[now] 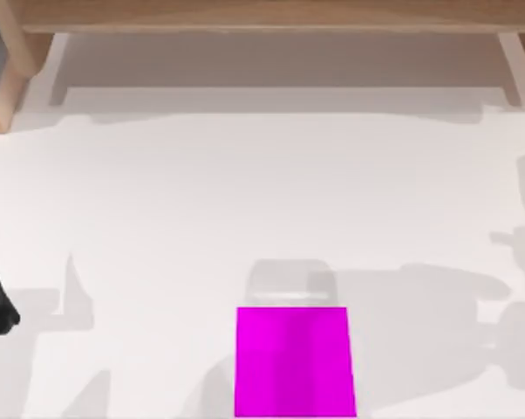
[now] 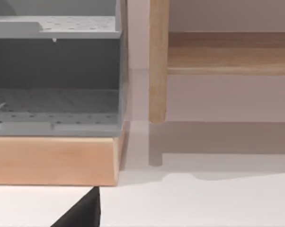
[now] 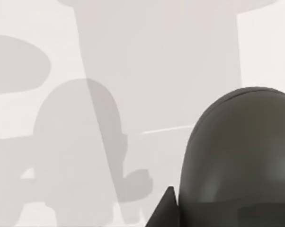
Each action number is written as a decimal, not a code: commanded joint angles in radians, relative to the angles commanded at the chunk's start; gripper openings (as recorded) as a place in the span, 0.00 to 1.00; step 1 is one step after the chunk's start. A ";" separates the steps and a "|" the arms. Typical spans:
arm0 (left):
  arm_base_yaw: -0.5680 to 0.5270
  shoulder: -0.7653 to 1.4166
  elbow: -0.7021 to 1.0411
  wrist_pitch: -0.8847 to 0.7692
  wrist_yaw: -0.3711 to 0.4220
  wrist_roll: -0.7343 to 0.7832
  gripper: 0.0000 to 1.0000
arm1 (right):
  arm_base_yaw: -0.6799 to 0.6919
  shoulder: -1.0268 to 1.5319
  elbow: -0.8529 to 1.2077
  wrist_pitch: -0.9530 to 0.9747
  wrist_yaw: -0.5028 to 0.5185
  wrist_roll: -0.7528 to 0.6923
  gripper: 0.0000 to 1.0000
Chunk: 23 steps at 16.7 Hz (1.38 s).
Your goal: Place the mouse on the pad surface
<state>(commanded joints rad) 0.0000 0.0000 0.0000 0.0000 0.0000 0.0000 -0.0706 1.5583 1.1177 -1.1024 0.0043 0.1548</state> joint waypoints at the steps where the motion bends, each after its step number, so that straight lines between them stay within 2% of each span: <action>1: 0.000 0.000 0.000 0.000 0.000 0.000 1.00 | 0.000 0.000 0.000 0.000 0.000 0.000 0.00; 6: 0.000 0.000 0.000 0.000 0.000 0.000 1.00 | 0.030 0.033 0.026 -0.008 -0.001 -0.060 0.00; 10: 0.000 0.000 0.000 0.000 0.000 0.000 1.00 | 0.137 0.118 0.106 -0.035 -0.003 -0.290 0.00; 14: 0.000 0.000 0.000 0.000 0.000 0.000 1.00 | 0.301 0.221 0.197 -0.063 -0.007 -0.686 0.00; 23: 0.000 0.000 0.000 0.000 0.000 0.000 1.00 | 0.733 0.427 0.382 -0.092 -0.025 -1.826 0.00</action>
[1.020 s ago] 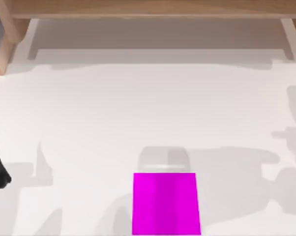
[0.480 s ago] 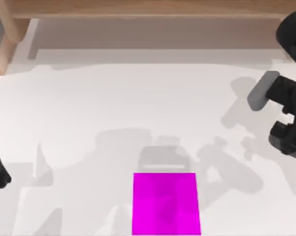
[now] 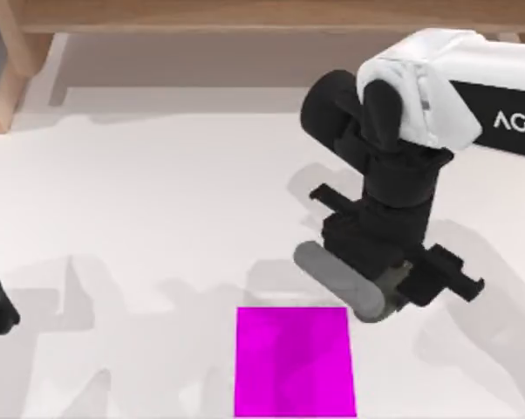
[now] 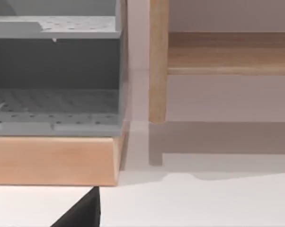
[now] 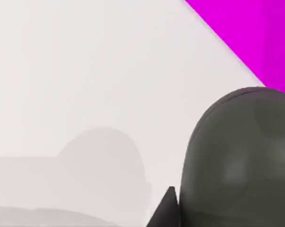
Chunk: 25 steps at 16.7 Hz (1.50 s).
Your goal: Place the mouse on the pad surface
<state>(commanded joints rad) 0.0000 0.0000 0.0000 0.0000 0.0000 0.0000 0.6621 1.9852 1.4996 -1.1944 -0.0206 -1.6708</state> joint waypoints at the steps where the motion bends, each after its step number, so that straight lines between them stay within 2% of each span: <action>1: 0.000 0.000 0.000 0.000 0.000 0.000 1.00 | 0.043 0.013 0.016 0.003 -0.001 -0.101 0.00; 5: 0.000 0.000 0.000 0.000 0.000 0.000 1.00 | 0.181 0.037 0.061 0.024 0.000 -0.400 0.00; 8: 0.000 0.000 0.000 0.000 0.000 0.000 1.00 | 0.237 0.036 0.073 0.041 0.003 -0.514 0.00; 17: 0.000 0.000 0.000 0.000 0.000 0.000 1.00 | 0.239 0.037 0.063 0.050 -0.003 -0.528 0.00; 25: 0.000 0.000 0.000 0.000 0.000 0.000 1.00 | 0.233 0.070 -0.009 0.102 -0.080 -0.508 0.00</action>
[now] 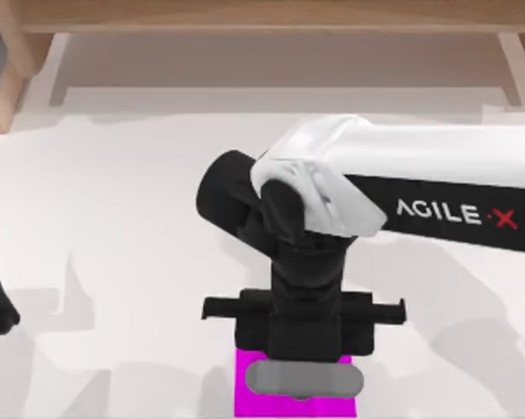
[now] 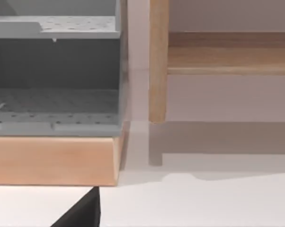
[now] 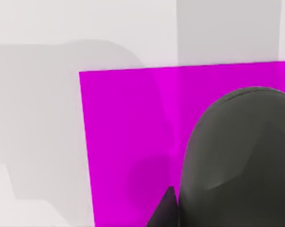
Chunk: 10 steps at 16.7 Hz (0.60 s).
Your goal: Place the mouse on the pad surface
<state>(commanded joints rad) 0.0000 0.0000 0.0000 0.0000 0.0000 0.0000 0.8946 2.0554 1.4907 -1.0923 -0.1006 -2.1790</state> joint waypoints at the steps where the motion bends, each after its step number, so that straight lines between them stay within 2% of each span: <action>1: 0.000 0.000 0.000 0.000 0.000 0.000 1.00 | 0.001 0.001 -0.007 0.009 -0.004 -0.001 0.00; 10: 0.000 0.000 0.000 0.000 0.000 0.000 1.00 | 0.015 0.011 -0.028 0.105 0.083 -0.030 0.00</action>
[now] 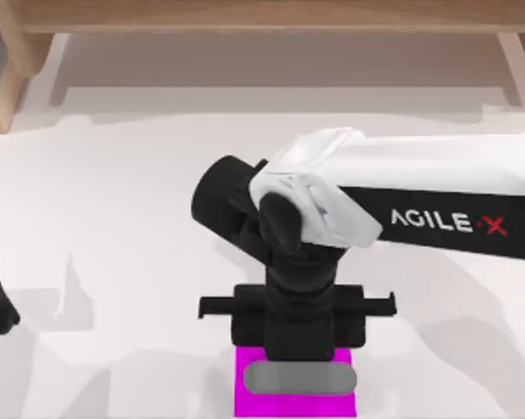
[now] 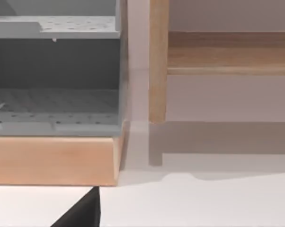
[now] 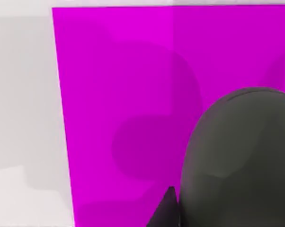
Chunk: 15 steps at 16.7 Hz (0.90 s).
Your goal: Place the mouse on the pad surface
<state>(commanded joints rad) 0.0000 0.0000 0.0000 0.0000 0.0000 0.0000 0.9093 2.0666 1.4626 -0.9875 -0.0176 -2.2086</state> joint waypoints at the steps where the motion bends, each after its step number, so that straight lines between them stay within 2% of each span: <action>1: 0.000 0.000 0.000 0.000 0.000 0.000 1.00 | 0.000 0.001 -0.001 0.001 0.001 0.000 0.00; 4: 0.000 0.000 0.000 0.000 0.000 0.000 1.00 | 0.000 0.001 -0.001 0.001 0.001 0.000 0.00; 15: 0.000 0.000 0.000 0.000 0.000 0.000 1.00 | 0.000 0.001 -0.001 0.001 0.001 0.000 0.83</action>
<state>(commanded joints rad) 0.0000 0.0000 0.0000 0.0000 0.0000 0.0000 0.9094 2.0679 1.4613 -0.9869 -0.0167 -2.2089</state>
